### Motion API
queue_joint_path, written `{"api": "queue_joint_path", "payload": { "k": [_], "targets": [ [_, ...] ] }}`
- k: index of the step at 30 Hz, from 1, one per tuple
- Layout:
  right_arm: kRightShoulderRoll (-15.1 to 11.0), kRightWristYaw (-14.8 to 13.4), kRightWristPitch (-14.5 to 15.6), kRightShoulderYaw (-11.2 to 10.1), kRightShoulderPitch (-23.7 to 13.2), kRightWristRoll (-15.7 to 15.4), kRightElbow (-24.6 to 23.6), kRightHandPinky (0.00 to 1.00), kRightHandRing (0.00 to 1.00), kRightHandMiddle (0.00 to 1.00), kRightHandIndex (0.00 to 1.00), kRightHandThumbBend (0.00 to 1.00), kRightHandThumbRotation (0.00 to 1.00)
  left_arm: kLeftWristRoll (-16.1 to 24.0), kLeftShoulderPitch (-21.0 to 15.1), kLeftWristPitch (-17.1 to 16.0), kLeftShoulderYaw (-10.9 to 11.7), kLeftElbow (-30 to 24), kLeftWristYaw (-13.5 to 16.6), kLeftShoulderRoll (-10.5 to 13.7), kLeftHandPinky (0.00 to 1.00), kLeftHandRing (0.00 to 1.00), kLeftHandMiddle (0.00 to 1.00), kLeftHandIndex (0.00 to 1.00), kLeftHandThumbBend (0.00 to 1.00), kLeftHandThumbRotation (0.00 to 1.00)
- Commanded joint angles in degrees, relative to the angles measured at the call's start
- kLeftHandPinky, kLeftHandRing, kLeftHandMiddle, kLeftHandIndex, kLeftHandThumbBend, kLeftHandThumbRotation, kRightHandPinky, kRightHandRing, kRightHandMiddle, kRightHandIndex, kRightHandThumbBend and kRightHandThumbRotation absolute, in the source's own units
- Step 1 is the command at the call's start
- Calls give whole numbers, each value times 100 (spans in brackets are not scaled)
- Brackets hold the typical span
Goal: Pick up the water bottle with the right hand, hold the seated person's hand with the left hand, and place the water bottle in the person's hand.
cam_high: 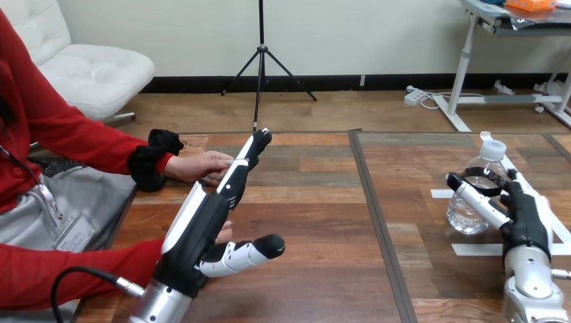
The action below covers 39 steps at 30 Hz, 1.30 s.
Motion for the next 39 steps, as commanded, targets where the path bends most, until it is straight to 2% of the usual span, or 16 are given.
{"api": "queue_joint_path", "payload": {
  "k": [1, 6, 9, 12, 19, 24, 29, 39],
  "targets": [
    [151, -362, -14, -153, -550, 136, -29, 47, 53, 58, 56, 97, 14, -115, -117, -147, 100, -323, -2, 117, 98, 100, 100, 100, 100, 79],
    [210, -401, -7, -339, -596, 361, -21, 22, 26, 30, 29, 89, 4, -174, -62, -127, 86, -405, -36, 119, 98, 100, 100, 100, 100, 79],
    [230, -448, 7, -410, -621, 449, -17, 15, 18, 22, 20, 83, 2, -163, -34, -157, 92, -439, -27, 127, 97, 100, 100, 100, 100, 78],
    [248, -348, 65, -529, -646, 595, -17, 11, 14, 17, 16, 78, 1, -170, 13, -160, 89, -509, -35, 145, 97, 100, 100, 100, 100, 78],
    [231, -104, 132, -639, -641, 757, -18, 6, 9, 12, 11, 69, 0, -402, 131, -63, 37, -721, -204, 174, 98, 100, 100, 100, 100, 77],
    [236, 240, 113, -784, -618, 971, -37, 4, 7, 10, 10, 67, 0, -407, 211, -19, 71, -876, -218, 185, 97, 100, 100, 100, 100, 76],
    [251, 535, 99, -948, -596, 1195, -52, 2, 5, 9, 8, 66, 0, -573, 258, 31, 27, -991, -335, 215, 96, 100, 100, 100, 100, 76],
    [256, 782, 122, -1139, -557, 1433, -74, 0, 4, 8, 7, 66, 0, -675, 375, 237, 48, -1241, -445, 216, 96, 100, 100, 100, 100, 74]
  ]
}}
